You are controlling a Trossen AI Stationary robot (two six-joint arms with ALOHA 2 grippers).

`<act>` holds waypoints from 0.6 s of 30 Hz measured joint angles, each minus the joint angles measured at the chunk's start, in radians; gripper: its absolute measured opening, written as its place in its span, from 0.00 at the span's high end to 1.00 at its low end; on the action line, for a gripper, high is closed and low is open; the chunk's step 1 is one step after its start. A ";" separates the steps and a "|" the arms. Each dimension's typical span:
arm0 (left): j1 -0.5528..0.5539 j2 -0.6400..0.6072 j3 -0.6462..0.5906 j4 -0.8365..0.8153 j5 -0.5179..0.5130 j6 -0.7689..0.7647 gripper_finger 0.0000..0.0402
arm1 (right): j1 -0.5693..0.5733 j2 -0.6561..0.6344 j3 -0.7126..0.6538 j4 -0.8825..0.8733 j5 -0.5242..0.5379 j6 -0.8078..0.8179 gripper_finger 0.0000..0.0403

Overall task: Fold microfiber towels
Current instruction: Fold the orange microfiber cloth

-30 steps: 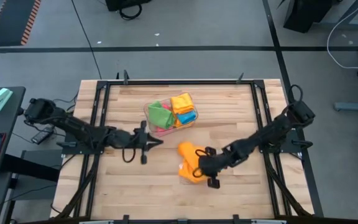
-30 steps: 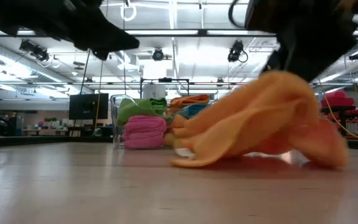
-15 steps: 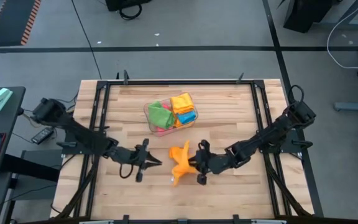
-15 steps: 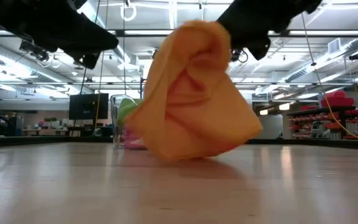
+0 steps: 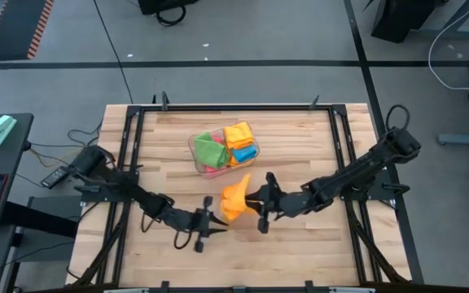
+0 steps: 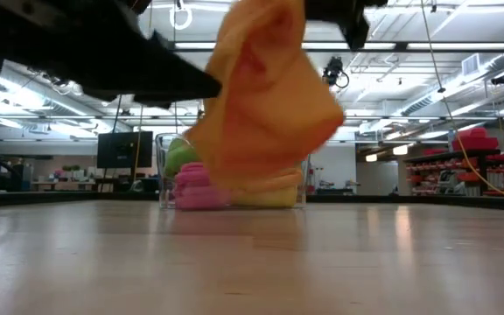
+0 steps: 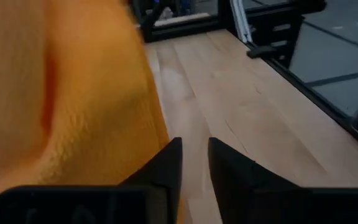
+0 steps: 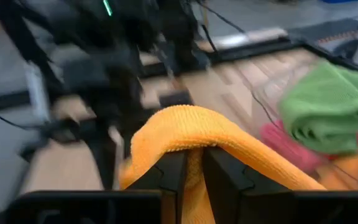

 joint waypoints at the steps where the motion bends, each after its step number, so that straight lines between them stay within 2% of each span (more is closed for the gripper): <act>1: 0.000 0.015 0.024 -0.007 -0.024 0.011 0.77 | 0.011 -0.018 0.001 -0.002 -0.002 0.001 0.85; 5: -0.005 0.031 0.107 -0.139 -0.145 0.003 0.69 | 0.074 -0.049 0.001 -0.030 0.000 -0.002 0.85; 12: -0.010 0.031 0.186 -0.359 -0.148 -0.108 0.63 | 0.153 -0.050 0.001 -0.031 0.129 -0.029 0.85; 18: -0.010 0.031 0.191 -0.488 -0.178 -0.168 0.62 | 0.152 -0.054 0.000 -0.032 0.144 -0.068 0.85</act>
